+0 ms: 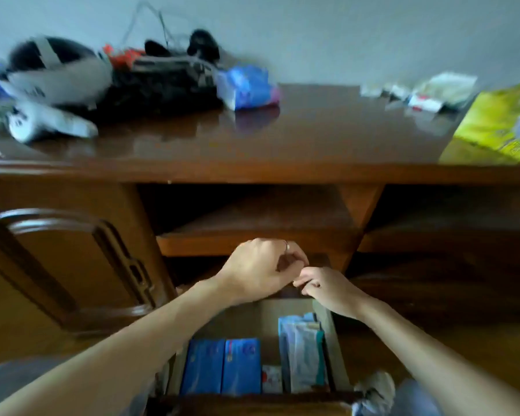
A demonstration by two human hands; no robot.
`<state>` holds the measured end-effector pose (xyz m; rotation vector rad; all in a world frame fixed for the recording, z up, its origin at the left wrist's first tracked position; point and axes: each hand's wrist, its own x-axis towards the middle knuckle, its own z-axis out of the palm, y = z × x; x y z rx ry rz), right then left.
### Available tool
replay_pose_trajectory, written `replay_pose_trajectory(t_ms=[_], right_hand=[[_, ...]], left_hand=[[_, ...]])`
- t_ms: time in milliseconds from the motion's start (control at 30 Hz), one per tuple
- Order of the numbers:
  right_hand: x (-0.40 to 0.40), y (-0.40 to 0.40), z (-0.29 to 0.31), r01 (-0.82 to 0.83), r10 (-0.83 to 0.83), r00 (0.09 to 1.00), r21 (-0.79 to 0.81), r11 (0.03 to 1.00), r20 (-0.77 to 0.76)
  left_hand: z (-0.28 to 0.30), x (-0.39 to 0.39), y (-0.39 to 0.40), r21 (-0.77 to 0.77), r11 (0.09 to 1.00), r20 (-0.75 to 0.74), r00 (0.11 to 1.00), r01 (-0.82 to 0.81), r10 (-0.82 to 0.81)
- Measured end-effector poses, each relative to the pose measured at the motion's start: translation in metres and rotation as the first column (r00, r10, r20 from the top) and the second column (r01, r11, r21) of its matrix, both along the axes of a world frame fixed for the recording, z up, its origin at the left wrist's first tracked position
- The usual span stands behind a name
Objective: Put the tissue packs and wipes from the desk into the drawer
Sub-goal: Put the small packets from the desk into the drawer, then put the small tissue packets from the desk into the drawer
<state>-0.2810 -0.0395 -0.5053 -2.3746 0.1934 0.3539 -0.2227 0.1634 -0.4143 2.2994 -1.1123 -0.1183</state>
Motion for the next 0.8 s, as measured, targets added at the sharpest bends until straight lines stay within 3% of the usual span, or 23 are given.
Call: replay_pose_trajectory(t_ms=[133, 267, 467, 667, 800], right_hand=[[-0.005, -0.02, 0.123, 0.131, -0.107, 0.931, -0.047, 0.99, 0.349], [0.004, -0.045, 0.218, 0.225, -0.112, 0.808, -0.127, 0.966, 0.579], [0.059, -0.106, 0.282, 0.383, -0.196, 0.847, -0.31, 0.87, 0.494], [0.136, -0.187, 0.281, 0.511, -0.372, 0.852, -0.43, 0.744, 0.368], [0.186, -0.236, 0.271, 0.607, -0.497, 0.794, -0.472, 0.639, 0.349]], left_hand=[[0.103, 0.02, -0.015, -0.201, 0.979, 0.299, 0.949, -0.04, 0.1], [0.17, 0.06, -0.032, -0.25, 0.951, 0.396, 0.876, -0.184, 0.274], [0.201, 0.13, -0.079, -0.167, 0.948, 0.264, 0.913, -0.273, 0.309], [0.182, 0.201, -0.163, -0.025, 0.974, 0.273, 0.935, -0.226, 0.224], [0.174, 0.239, -0.234, 0.027, 0.987, 0.251, 0.957, -0.157, 0.145]])
